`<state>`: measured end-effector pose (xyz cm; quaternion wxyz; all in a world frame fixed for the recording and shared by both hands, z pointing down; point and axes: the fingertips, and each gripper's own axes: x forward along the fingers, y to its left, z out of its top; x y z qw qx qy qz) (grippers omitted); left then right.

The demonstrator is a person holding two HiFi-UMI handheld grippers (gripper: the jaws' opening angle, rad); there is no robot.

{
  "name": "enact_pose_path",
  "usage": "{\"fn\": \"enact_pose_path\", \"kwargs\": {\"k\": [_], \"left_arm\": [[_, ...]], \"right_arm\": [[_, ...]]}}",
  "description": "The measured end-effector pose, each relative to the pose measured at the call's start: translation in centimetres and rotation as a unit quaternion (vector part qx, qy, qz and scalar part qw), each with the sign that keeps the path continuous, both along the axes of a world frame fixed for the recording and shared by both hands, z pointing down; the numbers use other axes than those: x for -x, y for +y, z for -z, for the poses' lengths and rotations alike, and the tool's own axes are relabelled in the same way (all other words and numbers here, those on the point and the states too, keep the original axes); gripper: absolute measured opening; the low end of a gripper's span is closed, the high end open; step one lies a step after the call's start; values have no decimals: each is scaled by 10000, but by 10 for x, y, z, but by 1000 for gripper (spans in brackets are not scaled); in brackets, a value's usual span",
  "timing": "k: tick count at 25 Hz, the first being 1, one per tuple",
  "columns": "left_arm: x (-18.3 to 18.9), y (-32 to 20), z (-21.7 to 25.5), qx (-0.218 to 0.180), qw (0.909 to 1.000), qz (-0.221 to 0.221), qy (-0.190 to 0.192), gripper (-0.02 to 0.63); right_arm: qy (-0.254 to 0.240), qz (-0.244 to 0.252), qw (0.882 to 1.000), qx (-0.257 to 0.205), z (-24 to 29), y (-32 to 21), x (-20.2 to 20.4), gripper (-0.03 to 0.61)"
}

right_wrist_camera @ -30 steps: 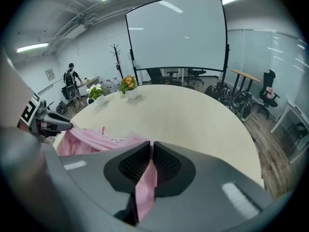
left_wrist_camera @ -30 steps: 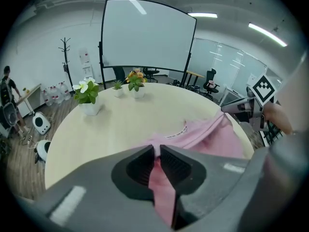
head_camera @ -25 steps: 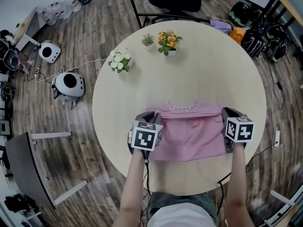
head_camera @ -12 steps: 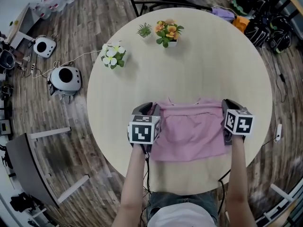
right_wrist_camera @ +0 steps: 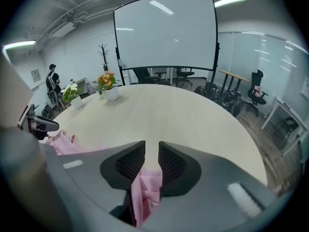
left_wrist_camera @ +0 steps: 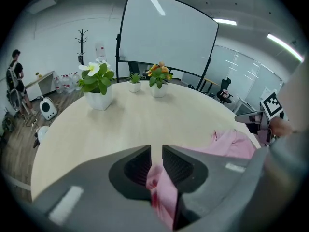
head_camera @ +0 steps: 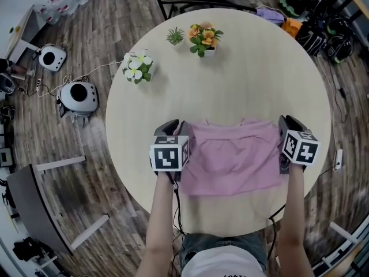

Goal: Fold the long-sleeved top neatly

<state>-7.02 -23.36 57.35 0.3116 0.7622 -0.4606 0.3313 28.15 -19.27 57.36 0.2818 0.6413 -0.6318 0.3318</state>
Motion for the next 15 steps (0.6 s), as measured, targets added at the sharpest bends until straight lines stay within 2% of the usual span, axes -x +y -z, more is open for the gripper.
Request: {"fn": "enact_pose_path", "kwargs": {"k": [6,12,15], "left_arm": [[1,9,22,-181,9998,-41,13,75],[-16,25,62,-560,9979,-190,260,75],[-26,41,78,-702,9967,-296,263,75]], "right_arm": [[150,-38,9998,-135,25,17,-10,120],[113,-9,9994,-330,50,35,-7,121],[79,51,9992,-384,59,48,-3,121]]}}
